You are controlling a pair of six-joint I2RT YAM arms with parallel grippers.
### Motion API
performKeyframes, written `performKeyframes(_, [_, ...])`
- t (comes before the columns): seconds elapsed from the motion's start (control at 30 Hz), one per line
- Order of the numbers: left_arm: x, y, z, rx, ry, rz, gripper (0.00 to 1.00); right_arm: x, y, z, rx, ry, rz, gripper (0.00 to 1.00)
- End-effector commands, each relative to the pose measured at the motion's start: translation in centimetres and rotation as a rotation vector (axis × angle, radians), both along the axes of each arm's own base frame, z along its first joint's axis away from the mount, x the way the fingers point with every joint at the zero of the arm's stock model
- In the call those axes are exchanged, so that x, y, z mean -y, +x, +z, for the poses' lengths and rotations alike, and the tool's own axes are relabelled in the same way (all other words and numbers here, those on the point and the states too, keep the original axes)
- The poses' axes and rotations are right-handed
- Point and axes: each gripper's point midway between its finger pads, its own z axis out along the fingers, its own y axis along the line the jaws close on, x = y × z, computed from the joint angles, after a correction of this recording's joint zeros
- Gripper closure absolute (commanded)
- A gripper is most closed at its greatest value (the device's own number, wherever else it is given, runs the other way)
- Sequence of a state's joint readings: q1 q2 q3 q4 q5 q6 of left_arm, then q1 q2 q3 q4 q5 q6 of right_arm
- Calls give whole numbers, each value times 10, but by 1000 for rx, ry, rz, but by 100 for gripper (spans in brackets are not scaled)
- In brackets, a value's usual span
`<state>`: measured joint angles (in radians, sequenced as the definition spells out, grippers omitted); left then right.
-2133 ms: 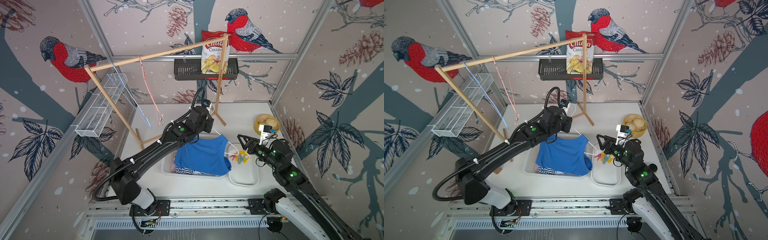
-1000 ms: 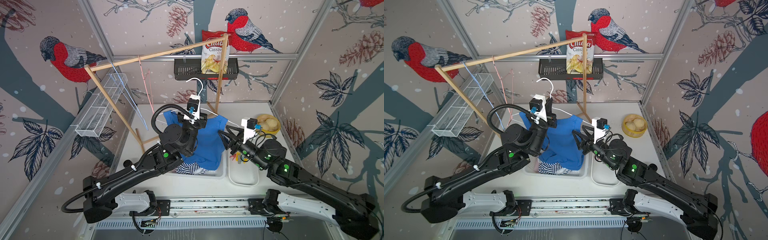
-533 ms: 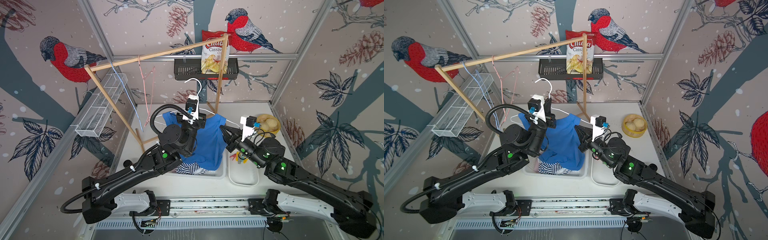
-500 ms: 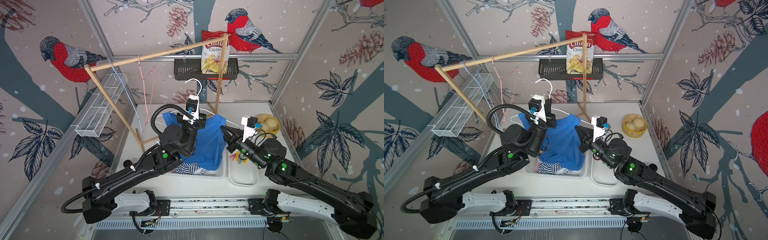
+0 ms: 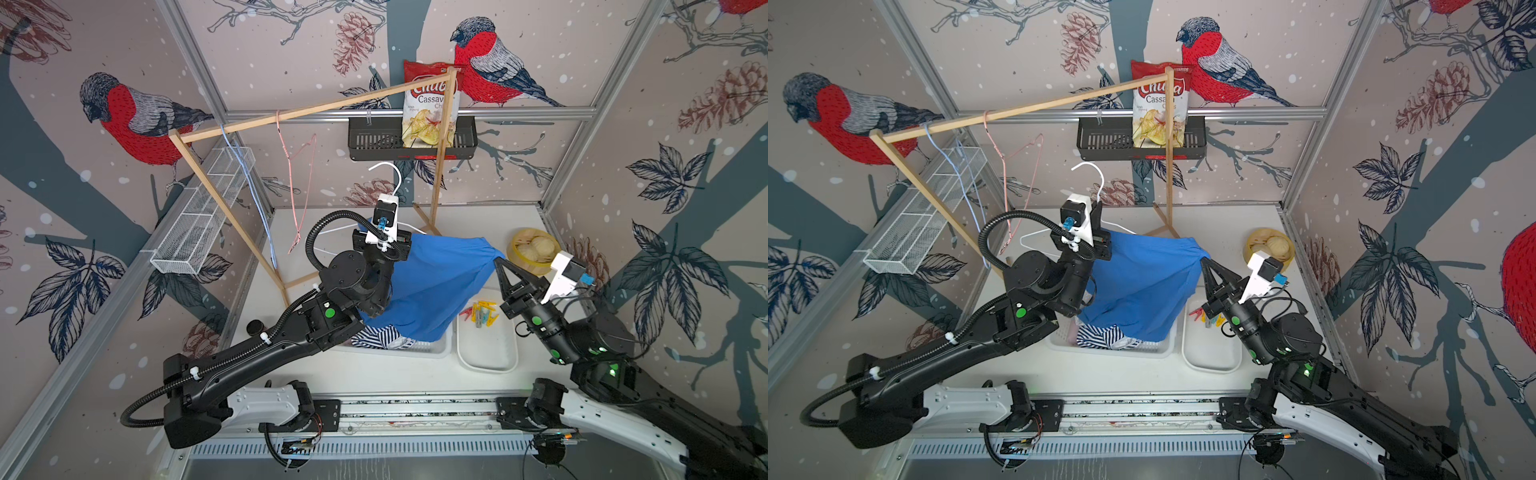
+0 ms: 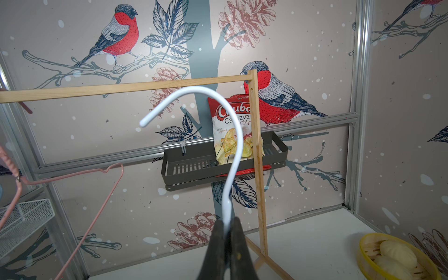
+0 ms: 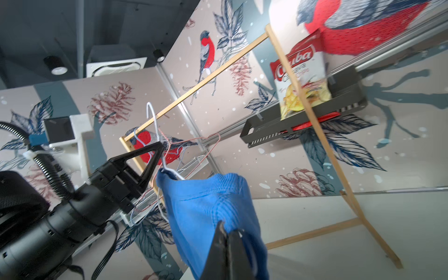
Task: Remove the clothespins securing tank tops to the hanger
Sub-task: Remove the tank top from the hanger.
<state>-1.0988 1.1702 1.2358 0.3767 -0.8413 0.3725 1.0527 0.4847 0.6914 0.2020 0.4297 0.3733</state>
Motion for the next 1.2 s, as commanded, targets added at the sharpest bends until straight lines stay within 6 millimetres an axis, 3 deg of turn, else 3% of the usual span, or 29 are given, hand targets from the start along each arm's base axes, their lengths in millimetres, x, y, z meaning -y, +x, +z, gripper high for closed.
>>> performKeyframes(0.0, [-12,-4,18,35,-52,20,100,19,5,-16,-67,13,-74,100])
performKeyframes(0.13, [-11,-5,28,52,-50,22,100,8,5,-35,-101,-7,-33,100])
performKeyframes(0.4, [-10,-6,47,88,-47,21,100,-49,11,-70,-119,-18,125,100])
performKeyframes(0.67, [-10,-5,37,61,-54,18,100,-107,12,-49,-48,10,290,100])
performKeyframes(0.77, [-13,-5,32,53,-49,27,100,-124,17,-60,-74,-28,312,97])
performKeyframes(0.8, [-14,-5,30,49,-45,31,100,-127,19,-64,-88,-39,310,90])
performKeyframes(0.87, [-16,-5,26,40,-34,42,100,-123,24,-74,-128,-47,285,63])
performKeyframes(0.93, [-19,-5,23,36,-27,55,100,-113,21,-75,-128,-30,273,48])
performKeyframes(1.17, [-24,-1,18,41,0,63,100,-71,1,-65,-78,-140,245,42])
